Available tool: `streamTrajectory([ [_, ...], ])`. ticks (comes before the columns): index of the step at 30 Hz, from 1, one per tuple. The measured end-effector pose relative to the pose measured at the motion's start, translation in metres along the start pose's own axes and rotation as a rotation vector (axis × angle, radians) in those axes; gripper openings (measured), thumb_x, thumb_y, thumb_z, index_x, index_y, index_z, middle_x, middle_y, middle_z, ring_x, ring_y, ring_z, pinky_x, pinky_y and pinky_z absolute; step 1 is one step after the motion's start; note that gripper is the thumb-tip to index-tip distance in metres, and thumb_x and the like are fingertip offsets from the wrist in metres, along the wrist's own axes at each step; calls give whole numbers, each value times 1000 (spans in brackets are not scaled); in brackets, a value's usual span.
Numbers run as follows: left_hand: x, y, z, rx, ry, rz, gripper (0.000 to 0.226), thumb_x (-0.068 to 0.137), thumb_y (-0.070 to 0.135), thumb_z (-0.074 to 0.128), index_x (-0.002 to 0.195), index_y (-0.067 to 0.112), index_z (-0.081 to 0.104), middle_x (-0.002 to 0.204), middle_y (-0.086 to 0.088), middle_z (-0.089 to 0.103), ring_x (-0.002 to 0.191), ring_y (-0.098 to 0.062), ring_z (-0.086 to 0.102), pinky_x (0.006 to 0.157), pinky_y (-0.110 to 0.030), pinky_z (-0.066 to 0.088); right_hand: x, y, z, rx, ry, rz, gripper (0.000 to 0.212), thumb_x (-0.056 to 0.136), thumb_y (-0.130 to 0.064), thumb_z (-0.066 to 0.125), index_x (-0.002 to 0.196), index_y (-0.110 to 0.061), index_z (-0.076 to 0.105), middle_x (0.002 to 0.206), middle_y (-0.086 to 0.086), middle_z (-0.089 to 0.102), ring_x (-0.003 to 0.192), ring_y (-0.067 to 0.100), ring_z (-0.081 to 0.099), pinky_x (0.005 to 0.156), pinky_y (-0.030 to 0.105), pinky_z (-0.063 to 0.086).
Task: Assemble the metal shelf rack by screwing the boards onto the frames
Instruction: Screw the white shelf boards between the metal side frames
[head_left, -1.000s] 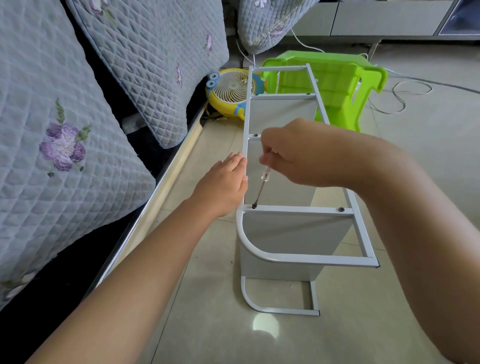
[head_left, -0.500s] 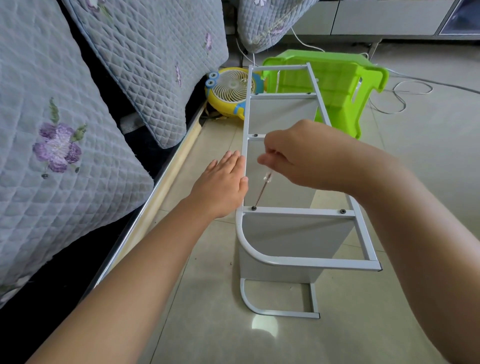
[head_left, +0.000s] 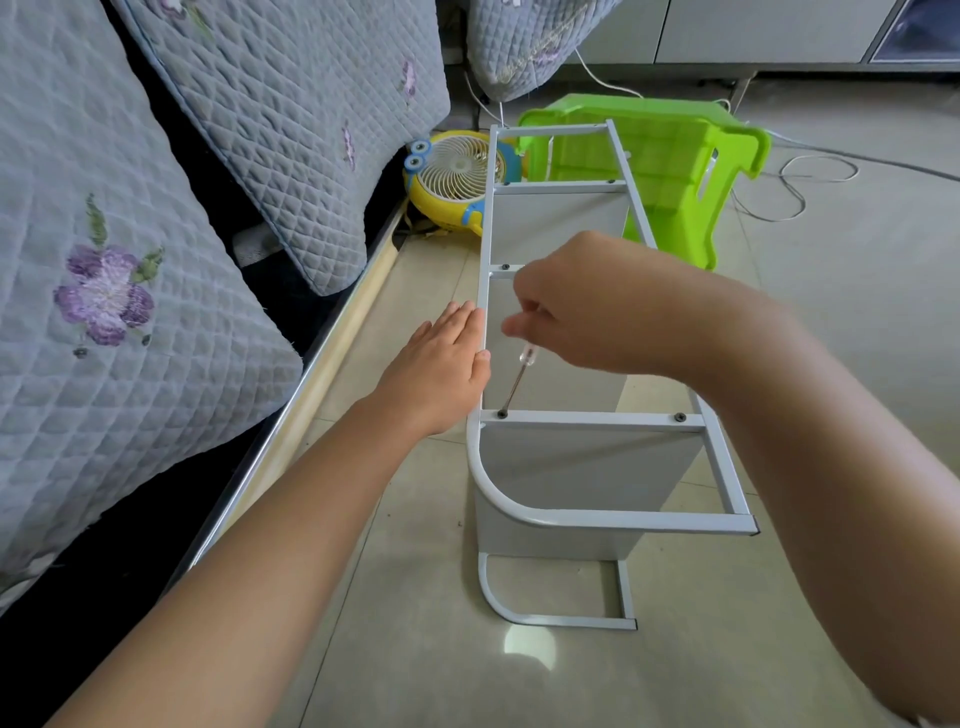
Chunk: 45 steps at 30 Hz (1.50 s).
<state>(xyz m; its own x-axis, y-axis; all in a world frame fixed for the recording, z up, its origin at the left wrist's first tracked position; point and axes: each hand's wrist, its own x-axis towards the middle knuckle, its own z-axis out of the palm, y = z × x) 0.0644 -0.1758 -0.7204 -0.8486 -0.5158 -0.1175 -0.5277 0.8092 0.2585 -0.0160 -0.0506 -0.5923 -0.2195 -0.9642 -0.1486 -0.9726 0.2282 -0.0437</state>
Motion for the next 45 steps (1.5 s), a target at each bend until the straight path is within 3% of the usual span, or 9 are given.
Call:
streamTrajectory([
  [6, 0, -1, 2, -63, 18, 14, 47, 100, 19, 21, 146, 10, 20, 155, -2, 14, 144, -12, 2, 116, -28, 6, -6, 1, 4, -18, -84, -107, 4, 95, -20, 41, 96, -17, 43, 95, 1, 53, 82, 16, 44, 70, 27, 37],
  [12, -5, 5, 2, -192, 8, -39, 44, 99, 15, 23, 142, 6, 27, 153, -1, 19, 139, -18, 19, 108, -29, 21, 0, -7, 2, -74, -62, -95, 9, 95, -18, 42, 88, -16, 45, 66, -5, 36, 55, 8, 34, 48, 18, 26],
  [18, 1, 0, 4, -174, 16, 23, 50, 101, 17, 21, 149, 9, 6, 157, -2, 0, 144, -11, -2, 112, -22, 4, 7, -5, -3, -29, -132, 51, 13, 97, -20, 37, 93, -12, 47, 77, 2, 44, 78, 18, 41, 52, 24, 30],
  [24, 8, -13, 9, -286, 28, 109, 49, 100, 14, 26, 148, 9, 13, 157, 0, 1, 145, -11, 2, 114, -23, 6, -2, -4, 0, -563, -193, -276, 23, 99, -20, 34, 111, -15, 52, 99, -2, 51, 79, 20, 47, 57, 26, 33],
  [28, 6, -12, 15, -442, 27, 119, 49, 100, 13, 26, 148, 11, 13, 157, 3, 2, 144, -11, 6, 114, -24, 9, 0, -14, -5, -707, -241, -313, 20, 94, -17, 39, 96, -13, 58, 66, -2, 42, 53, 14, 33, 45, 20, 19],
  [33, 3, -9, 17, -473, 52, 120, 49, 100, 11, 26, 148, 13, 16, 157, 5, 4, 144, -12, 8, 111, -21, 10, 22, -30, -8, -309, -334, 37, 37, 96, -14, 39, 60, -12, 34, 62, -3, 33, 51, 6, 28, 35, 11, 32],
  [36, 1, -8, 16, -445, 60, 121, 48, 100, 13, 26, 148, 11, 19, 157, 5, 3, 144, -11, 8, 111, -21, 9, 28, -30, -13, -179, -378, 93, 29, 95, -15, 43, 67, -16, 48, 63, -2, 43, 49, 6, 33, 32, 8, 31],
  [40, 0, -7, 16, -455, 56, 142, 59, 92, 29, 17, 145, 3, 23, 157, 0, 6, 144, -13, 9, 114, -25, 11, 18, -32, -9, -468, -481, -73, 29, 99, -20, 34, 105, -6, 58, 94, 4, 57, 86, 23, 55, 61, 19, 32],
  [45, 1, -8, 20, -467, 82, 150, 58, 92, 28, 16, 147, 9, 15, 157, 1, 5, 144, -13, 9, 116, -26, 10, 12, -35, -11, -732, -487, -240, 18, 96, -10, 29, 85, -10, 43, 103, 6, 50, 112, 25, 49, 83, 32, 37],
])
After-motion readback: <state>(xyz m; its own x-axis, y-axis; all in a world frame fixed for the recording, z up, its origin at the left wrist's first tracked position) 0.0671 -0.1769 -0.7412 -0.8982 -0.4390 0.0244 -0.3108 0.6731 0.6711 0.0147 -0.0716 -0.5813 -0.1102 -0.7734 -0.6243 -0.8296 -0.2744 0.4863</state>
